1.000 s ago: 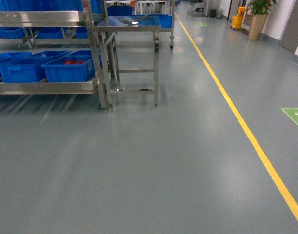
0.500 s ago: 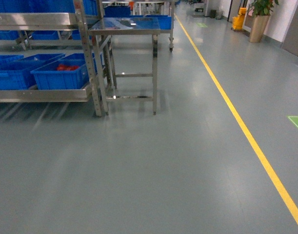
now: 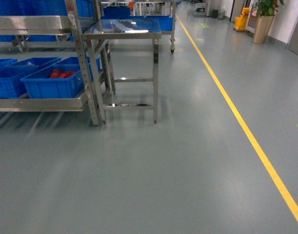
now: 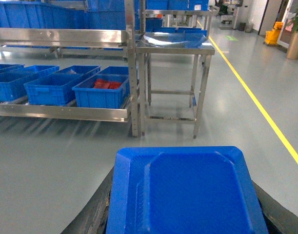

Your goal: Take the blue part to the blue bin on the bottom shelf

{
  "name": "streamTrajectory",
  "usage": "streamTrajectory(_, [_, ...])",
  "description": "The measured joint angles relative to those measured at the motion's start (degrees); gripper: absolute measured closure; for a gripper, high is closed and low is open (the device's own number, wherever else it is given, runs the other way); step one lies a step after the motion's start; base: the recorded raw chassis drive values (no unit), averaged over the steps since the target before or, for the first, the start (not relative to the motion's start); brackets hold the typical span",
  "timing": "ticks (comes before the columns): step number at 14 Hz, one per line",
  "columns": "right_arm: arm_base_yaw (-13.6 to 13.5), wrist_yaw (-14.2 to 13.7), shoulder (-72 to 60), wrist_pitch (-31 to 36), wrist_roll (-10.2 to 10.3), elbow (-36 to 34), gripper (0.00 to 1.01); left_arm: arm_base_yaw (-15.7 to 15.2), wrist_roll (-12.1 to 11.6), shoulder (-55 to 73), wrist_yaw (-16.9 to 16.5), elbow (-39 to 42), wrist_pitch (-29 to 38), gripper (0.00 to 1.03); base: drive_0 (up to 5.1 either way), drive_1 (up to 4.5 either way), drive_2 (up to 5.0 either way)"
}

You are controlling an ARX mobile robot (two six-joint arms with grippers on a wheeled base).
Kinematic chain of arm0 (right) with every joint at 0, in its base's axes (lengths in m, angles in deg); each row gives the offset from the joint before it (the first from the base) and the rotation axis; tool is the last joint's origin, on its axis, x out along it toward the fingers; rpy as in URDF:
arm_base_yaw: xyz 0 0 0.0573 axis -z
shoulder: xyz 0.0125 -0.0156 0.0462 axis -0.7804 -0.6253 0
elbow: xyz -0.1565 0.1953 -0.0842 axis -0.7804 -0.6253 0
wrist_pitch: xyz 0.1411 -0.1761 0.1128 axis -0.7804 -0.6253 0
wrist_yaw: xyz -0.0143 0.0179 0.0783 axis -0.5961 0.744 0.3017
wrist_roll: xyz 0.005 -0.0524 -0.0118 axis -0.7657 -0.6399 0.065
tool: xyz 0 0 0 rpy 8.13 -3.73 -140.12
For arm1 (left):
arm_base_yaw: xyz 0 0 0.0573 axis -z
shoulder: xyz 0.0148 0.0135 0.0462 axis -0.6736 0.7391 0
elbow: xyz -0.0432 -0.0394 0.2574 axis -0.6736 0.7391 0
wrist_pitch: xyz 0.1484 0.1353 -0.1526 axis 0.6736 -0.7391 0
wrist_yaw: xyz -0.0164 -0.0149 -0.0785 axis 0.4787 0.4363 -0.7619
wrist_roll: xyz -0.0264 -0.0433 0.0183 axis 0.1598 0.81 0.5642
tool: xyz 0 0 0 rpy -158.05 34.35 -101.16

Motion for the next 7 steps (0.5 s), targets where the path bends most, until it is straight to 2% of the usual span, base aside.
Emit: streamTrajectory(7, [0.00,0.04,0.00,0.07,0.00,0.00,0.03,0.00,0.00,-0.02,0.04,0.00,-0.11,0.59,0.0,4.03,-4.0])
